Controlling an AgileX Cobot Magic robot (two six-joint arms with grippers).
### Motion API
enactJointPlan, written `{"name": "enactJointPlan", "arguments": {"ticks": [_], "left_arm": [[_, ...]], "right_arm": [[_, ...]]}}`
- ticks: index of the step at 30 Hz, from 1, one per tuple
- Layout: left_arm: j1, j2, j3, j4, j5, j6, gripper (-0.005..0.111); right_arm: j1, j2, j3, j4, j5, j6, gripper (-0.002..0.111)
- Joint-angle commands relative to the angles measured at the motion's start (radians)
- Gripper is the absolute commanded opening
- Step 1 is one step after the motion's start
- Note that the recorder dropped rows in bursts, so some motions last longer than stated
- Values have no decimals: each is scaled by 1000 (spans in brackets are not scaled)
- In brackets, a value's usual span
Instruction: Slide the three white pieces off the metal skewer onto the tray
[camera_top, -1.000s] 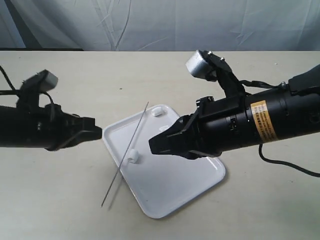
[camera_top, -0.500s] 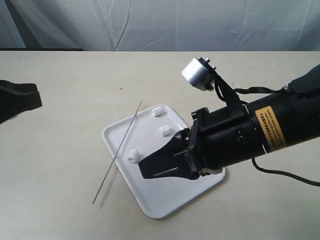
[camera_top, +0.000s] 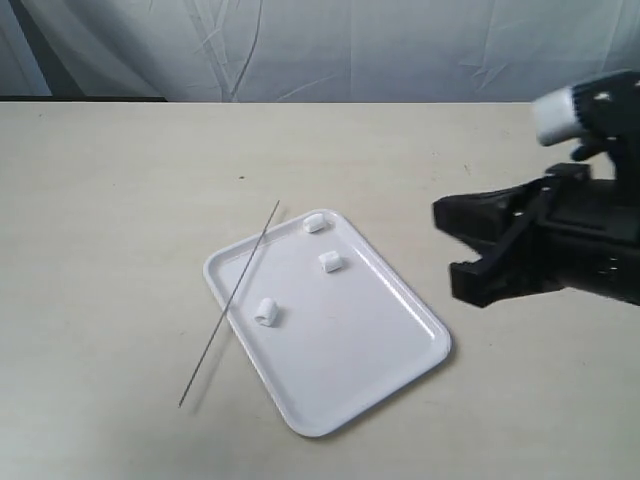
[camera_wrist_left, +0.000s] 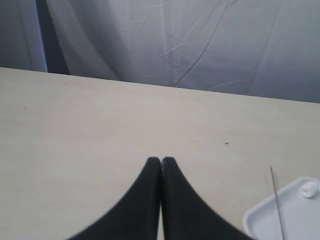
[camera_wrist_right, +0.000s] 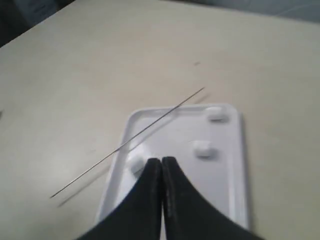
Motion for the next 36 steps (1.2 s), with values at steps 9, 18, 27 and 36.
{"name": "enactJointPlan", "arguments": {"ticks": [9, 18, 27, 36], "left_arm": [[-5, -10, 9, -351, -73, 401, 0], [-5, -129, 9, -351, -73, 401, 0], [-5, -219, 9, -351, -73, 401, 0], [-5, -408, 18, -330, -117, 529, 0]], "right_arm": [[-5, -698, 185, 20, 472, -11, -1], [-5, -740, 195, 20, 468, -60, -1], [-5, -740, 195, 27, 384, -249, -1], [-5, -796, 195, 148, 520, -378, -1]]}}
